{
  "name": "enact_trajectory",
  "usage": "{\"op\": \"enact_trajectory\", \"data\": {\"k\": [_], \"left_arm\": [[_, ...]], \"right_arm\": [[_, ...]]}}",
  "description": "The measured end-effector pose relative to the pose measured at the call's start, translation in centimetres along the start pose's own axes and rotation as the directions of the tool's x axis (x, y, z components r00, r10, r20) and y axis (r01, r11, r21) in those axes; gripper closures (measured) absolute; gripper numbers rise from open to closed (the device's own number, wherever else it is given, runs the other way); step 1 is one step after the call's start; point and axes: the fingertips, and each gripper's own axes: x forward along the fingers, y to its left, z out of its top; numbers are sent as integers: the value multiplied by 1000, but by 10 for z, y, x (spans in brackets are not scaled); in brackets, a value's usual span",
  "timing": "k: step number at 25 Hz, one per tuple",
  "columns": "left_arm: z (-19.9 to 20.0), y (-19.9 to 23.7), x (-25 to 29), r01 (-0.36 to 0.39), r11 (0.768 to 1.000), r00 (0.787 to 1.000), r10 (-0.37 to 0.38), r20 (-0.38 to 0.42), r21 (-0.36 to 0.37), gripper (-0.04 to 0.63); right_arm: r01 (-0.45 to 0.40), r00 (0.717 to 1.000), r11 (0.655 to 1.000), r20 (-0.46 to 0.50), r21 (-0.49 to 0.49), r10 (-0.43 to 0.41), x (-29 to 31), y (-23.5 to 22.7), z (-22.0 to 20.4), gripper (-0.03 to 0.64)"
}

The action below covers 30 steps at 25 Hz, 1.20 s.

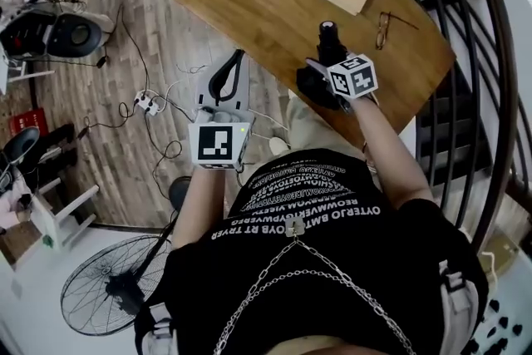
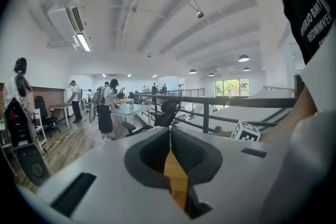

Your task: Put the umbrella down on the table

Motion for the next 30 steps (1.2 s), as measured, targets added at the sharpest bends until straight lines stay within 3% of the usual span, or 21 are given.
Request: {"op": "enact_trajectory", "data": {"k": [5,11,15,17,24,26,28,30], "left_arm": [[-6,-4,10,26,1000,999,-26,-33,9,565],[-9,5,0,33,999,997,-31,-65,29,565],[-8,14,-11,10,1000,998,-9,-66,24,565],[-4,12,-16,6,1000,998,-4,-60,21,565],[10,3,-40,-22,999,1000,23,-15,42,565],[14,1,-51,-30,999,1000,30,5,33,565],[20,0,-63,-40,999,998,40,38,7,565],[27,0,-74,-63,998,995,65,79,-26,565]], "right_arm": [[39,997,998,-76,53,-35,29,-19,-20,351],[147,987,981,-77,128,-138,43,-35,-27,343],[198,979,965,-90,174,-185,51,-51,-29,318],[199,978,960,-102,197,-181,46,-58,-34,274],[218,976,966,-6,135,-219,-5,-64,-19,250],[227,971,970,54,83,-232,-24,-52,-8,284],[241,961,971,138,12,-240,-44,-36,6,387],[260,943,965,228,-43,-244,-64,-20,19,438]]}}
